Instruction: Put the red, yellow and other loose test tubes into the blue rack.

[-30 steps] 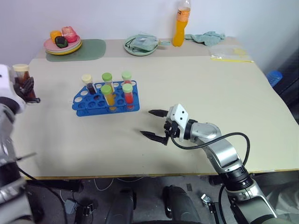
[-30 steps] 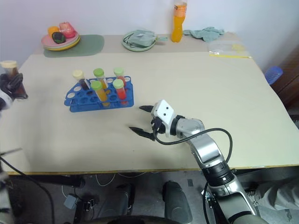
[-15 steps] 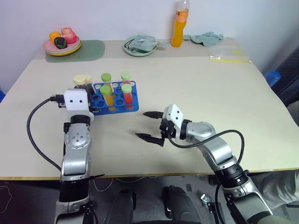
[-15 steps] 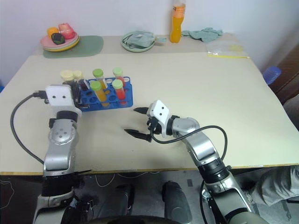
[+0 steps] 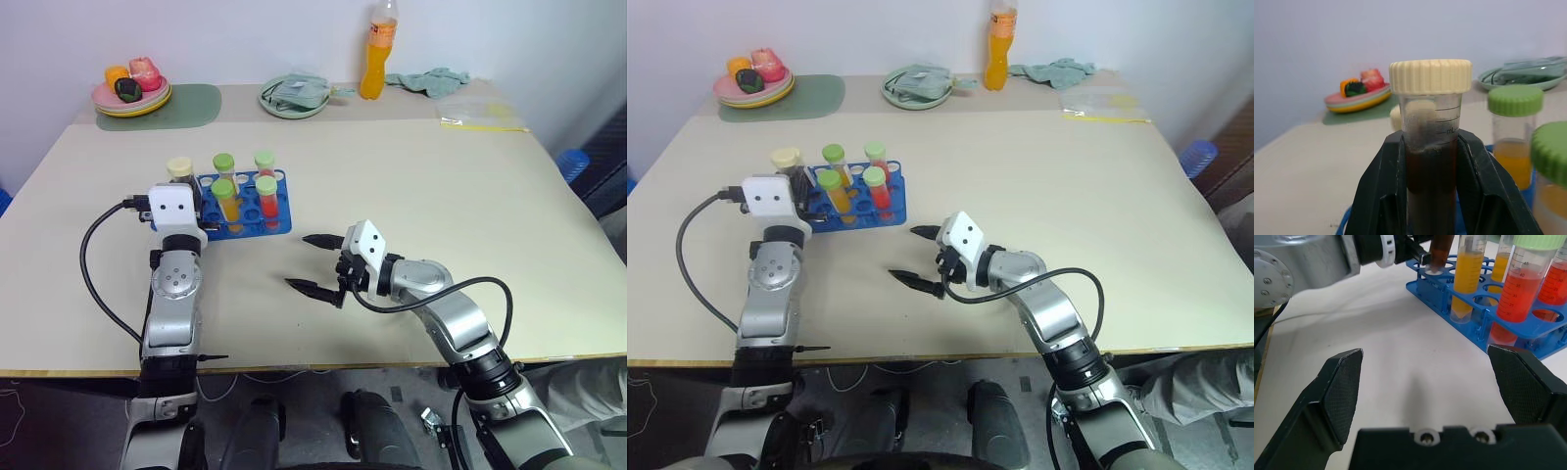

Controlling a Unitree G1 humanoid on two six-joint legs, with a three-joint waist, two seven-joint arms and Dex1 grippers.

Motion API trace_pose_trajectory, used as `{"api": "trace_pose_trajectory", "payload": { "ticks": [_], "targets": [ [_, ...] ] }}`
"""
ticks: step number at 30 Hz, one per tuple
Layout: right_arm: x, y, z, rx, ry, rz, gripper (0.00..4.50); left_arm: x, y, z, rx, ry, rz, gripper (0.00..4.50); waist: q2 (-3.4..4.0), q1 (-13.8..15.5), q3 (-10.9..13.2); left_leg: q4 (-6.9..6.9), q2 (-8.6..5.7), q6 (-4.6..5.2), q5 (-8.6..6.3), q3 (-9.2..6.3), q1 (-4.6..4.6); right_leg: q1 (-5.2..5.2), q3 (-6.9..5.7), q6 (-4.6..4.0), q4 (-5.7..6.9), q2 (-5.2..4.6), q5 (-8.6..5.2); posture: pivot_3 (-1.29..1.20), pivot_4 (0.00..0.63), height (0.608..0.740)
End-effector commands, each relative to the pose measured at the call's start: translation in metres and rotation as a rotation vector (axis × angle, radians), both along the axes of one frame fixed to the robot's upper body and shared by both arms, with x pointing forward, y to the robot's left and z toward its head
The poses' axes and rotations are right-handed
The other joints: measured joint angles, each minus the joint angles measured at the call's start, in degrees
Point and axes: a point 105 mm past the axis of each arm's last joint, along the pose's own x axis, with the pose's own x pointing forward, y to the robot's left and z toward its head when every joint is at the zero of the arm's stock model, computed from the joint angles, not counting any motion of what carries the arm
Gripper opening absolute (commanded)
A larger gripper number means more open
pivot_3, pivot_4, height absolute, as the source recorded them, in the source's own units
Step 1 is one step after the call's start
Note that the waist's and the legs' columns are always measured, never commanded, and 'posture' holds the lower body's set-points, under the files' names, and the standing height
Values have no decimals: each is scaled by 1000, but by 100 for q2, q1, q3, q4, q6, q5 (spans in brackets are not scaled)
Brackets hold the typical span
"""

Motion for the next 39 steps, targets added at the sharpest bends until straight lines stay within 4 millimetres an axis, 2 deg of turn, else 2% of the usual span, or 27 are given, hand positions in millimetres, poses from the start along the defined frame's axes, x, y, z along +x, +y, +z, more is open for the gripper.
{"api": "trace_pose_trajectory", "payload": {
  "ticks": [1,5,8,12,13,18,21,24,28,30,34,39],
  "targets": [
    [-4,4,14,36,-45,19,4500,0,-6,4,-24,-30,-30,837,0,8,0,0,0,0,0,0,0,1,0,0,0,0,0,0,150,740],
    [-4,5,14,39,-45,19,4500,-2,-4,0,-14,-23,-16,837,0,13,0,1,-2,0,0,-1,-1,3,0,0,-5,-1,0,0,150,740],
    [-4,5,14,39,-48,17,4500,-5,-1,0,-32,-37,-6,2162,0,10,0,0,-2,0,0,-3,-1,3,-1,0,-5,0,0,0,150,740],
    [-3,0,18,38,-62,11,4500,-17,9,12,-74,-93,20,4260,0,-19,0,0,0,0,0,-3,-1,3,-1,0,-4,1,0,0,150,740],
    [-2,-3,20,39,-65,9,4500,-23,14,15,-81,-105,26,4457,0,-23,0,0,1,0,0,-4,-1,2,-1,0,-4,2,0,0,150,740],
    [5,-29,30,30,-71,-32,4500,-59,37,27,-82,-115,3,4457,0,-14,0,-3,1,0,0,-2,0,2,0,0,-7,0,0,0,150,740],
    [6,-59,31,-4,-48,-84,4500,-90,55,23,-30,-24,-72,4457,2,-21,1,-3,2,1,-1,-2,0,4,0,-1,-7,0,-1,0,150,740],
    [18,-97,30,-40,-34,-211,4500,-112,71,-2,33,169,-128,4457,4,-7,3,-4,3,4,-2,-1,2,9,0,-2,-14,1,-2,0,150,740],
    [33,-132,26,-60,-22,-333,4500,-127,82,-24,102,320,-165,4457,5,0,3,-2,3,8,-5,-1,12,29,-4,-4,-23,2,-4,0,150,740],
    [36,-141,23,-76,-21,-355,4500,-130,83,-29,119,352,-175,4457,5,-3,3,-3,3,11,-6,0,23,44,-5,-14,-32,2,-10,0,150,740],
    [38,-146,17,-95,-19,-366,4500,-129,84,-31,108,355,-176,4457,6,-12,4,-3,5,14,-8,-1,26,47,-5,-4,-32,2,-5,0,150,740],
    [37,-141,6,-106,-5,-357,4500,-122,76,-34,99,346,-182,4457,7,-17,4,-4,5,16,-10,-1,26,47,-5,-3,-31,1,-4,0,150,740]
  ]
}}
